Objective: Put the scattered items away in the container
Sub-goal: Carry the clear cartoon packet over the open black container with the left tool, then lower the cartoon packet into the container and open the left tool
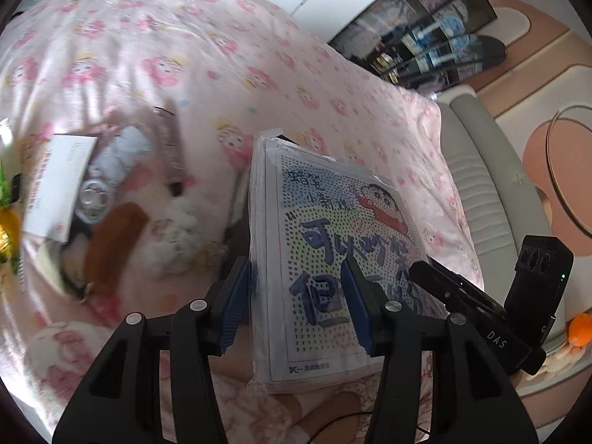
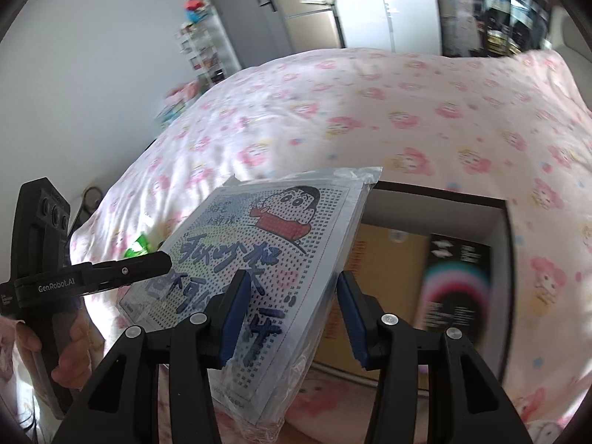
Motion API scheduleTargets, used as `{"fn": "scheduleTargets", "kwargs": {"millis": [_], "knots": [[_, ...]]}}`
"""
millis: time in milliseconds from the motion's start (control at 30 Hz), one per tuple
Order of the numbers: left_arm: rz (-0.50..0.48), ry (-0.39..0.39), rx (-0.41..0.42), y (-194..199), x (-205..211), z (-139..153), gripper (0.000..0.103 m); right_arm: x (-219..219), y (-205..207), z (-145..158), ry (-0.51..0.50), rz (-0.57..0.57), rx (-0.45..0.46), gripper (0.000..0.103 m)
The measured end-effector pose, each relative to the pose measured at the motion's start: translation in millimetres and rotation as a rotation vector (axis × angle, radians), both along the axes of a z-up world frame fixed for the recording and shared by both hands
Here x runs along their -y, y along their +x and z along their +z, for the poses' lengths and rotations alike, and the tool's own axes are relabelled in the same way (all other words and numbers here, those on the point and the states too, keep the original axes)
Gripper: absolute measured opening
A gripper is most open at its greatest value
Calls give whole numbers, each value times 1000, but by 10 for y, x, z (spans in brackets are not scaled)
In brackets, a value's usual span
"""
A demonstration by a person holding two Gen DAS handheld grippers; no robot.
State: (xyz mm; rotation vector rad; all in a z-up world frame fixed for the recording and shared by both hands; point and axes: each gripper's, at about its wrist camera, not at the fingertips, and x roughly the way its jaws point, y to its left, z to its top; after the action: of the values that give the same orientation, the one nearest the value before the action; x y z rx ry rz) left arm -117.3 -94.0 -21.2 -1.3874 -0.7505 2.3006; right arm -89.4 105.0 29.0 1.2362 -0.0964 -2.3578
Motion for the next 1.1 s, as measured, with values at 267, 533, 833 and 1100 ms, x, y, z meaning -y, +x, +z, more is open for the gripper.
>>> {"fn": "scheduleTargets", "kwargs": {"millis": [267, 533, 833, 1100], "knots": [[-78, -11, 71, -406, -527, -309, 50, -557, -448, -281, 48, 6, 51, 44], [-147, -86, 169, -552, -851, -631, 50, -775, -647, -813, 33, -16, 160, 44], [-151, -169, 181, -579, -996, -680, 49, -895, -711, -1140, -4, -35, 261, 44], [-134, -347, 170, -500, -1195, -691, 49, -821, -666, -1312, 15, -31, 300, 44]]}}
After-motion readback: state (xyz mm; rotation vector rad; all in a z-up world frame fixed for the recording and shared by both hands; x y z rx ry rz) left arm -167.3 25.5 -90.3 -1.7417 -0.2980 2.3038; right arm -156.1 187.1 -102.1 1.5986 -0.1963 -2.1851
